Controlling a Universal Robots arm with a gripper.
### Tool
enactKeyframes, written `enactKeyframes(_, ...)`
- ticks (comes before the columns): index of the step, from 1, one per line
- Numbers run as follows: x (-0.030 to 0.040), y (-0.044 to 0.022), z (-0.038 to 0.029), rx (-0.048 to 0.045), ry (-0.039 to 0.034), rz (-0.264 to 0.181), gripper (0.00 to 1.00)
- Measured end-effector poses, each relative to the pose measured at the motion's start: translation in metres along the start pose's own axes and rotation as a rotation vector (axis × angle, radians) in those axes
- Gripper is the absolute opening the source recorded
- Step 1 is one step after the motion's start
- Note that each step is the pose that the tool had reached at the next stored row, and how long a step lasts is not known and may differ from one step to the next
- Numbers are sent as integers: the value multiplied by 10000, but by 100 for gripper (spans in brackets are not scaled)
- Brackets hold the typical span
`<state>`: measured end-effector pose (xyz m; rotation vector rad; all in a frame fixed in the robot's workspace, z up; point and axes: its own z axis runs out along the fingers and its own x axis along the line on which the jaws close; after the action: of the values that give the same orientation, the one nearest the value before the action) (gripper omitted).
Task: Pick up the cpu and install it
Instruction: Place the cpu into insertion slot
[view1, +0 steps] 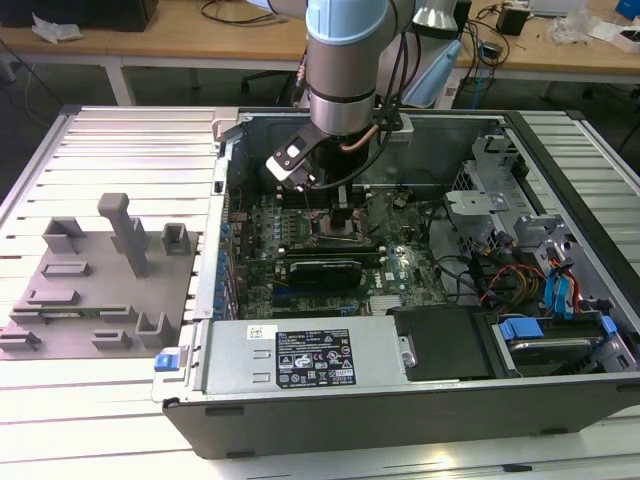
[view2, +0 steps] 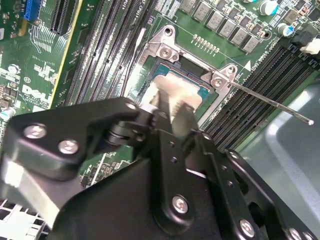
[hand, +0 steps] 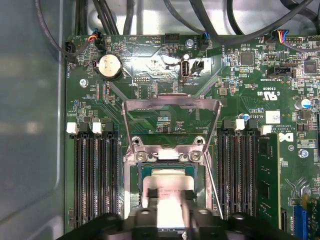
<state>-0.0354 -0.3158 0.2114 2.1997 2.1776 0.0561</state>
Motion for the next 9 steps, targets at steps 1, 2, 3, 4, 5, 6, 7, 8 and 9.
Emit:
enactKeyframes(1,1,0,0,0,-3,0,23)
enactKeyframes(2,2,0,0,0,-6,-1,17)
enactKeyframes(3,2,0,0,-1,-10,-1,17)
enactKeyframes(4,3,0,0,-1,-14,0,11)
enactKeyframes(5,4,0,0,0,-17,-1,11)
enactKeyframes(6,5,0,0,-1,-20,-1,11)
enactKeyframes(7,6,0,0,-1,-23,-2,11)
enactKeyframes(8,6,0,0,0,-25,-1,11)
enactKeyframes(9,7,0,0,-1,-29,-1,11)
